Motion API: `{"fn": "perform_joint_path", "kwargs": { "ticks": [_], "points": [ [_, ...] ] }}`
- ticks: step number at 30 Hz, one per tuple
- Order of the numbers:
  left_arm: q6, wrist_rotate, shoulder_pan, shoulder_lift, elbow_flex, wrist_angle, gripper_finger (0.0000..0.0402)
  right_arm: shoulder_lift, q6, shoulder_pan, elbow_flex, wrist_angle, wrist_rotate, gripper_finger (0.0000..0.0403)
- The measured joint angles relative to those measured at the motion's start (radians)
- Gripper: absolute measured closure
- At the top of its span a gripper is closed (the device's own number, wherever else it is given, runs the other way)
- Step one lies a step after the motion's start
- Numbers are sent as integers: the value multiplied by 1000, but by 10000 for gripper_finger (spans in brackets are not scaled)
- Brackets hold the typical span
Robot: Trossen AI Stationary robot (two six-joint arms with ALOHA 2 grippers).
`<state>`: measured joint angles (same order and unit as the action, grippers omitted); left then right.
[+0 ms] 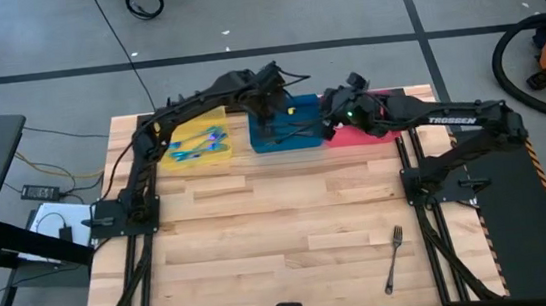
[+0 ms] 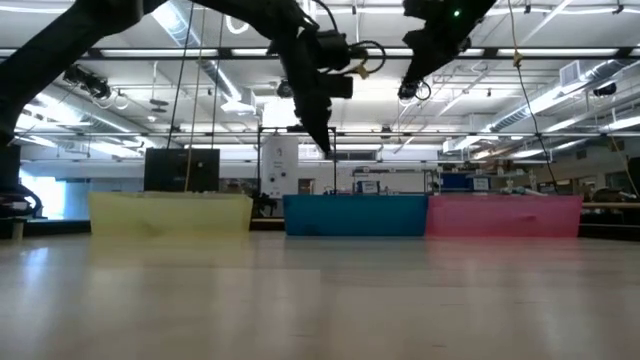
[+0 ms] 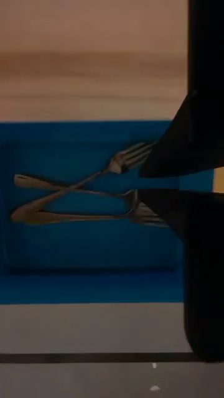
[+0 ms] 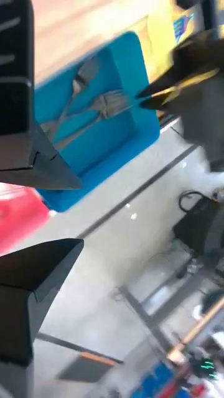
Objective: Sort silverware by color (type)
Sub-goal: Put the black fork into the blue bin
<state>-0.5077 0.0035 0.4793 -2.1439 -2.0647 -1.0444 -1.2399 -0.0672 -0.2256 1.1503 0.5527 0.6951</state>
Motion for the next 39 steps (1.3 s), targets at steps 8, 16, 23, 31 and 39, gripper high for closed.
{"fn": "perform_joint_path", "kwargs": {
  "ticks": [8, 16, 23, 31, 39],
  "points": [
    [15, 105, -19, 100, 0, -124, 360, 103, 394, 60, 0, 253, -175, 257],
    [38, 123, -51, 177, 0, -280, 360, 114, 729, 115, -27, 479, -542, 257],
    [75, 142, -64, 234, 37, -348, 360, 112, 1007, 253, -142, 510, -644, 257],
    [104, 175, -69, 344, 204, -301, 361, 112, 1404, 465, -258, 479, -663, 257],
    [128, 185, -91, 482, 463, -154, 361, 81, 1843, 724, -276, 467, -636, 257]
  ]
}}
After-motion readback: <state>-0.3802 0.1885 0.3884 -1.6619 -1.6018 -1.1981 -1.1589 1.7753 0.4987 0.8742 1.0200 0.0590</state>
